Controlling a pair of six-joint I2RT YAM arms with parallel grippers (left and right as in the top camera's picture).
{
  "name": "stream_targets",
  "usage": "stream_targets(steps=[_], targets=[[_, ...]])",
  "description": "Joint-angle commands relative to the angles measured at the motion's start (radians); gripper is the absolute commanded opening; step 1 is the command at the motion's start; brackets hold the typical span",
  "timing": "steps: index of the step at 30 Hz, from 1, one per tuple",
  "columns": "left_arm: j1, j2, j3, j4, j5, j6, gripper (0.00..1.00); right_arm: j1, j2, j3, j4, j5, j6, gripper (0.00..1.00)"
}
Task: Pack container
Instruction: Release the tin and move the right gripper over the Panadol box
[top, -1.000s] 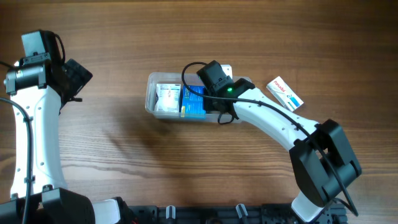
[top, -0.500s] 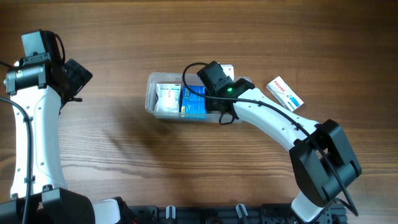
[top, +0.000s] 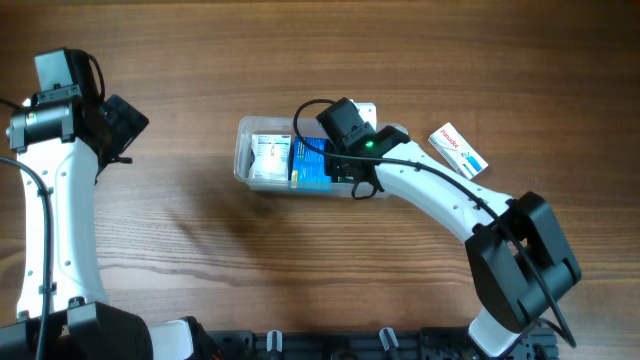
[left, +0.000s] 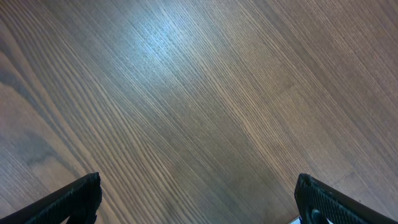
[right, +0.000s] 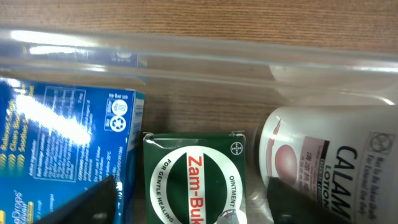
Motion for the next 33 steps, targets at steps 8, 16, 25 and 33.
stream_targets(steps=[8, 16, 25, 33], targets=[[0.005, -0.013, 0.014, 0.000, 0.002, 0.000, 1.00, 0.003, 0.018, 0.037, 0.032, -0.074, -0.022, 0.54], [0.005, -0.013, 0.014, 0.000, 0.002, 0.000, 1.00, 0.003, -0.041, 0.303, -0.216, -0.080, -0.101, 0.04], [0.005, -0.013, 0.014, 0.000, 0.002, 0.000, 1.00, -0.188, -0.219, 0.373, -0.391, 0.005, -0.263, 0.04], [0.005, -0.013, 0.014, 0.000, 0.002, 0.000, 1.00, -0.555, -0.213, 0.323, -0.461, -0.132, -0.509, 0.60]])
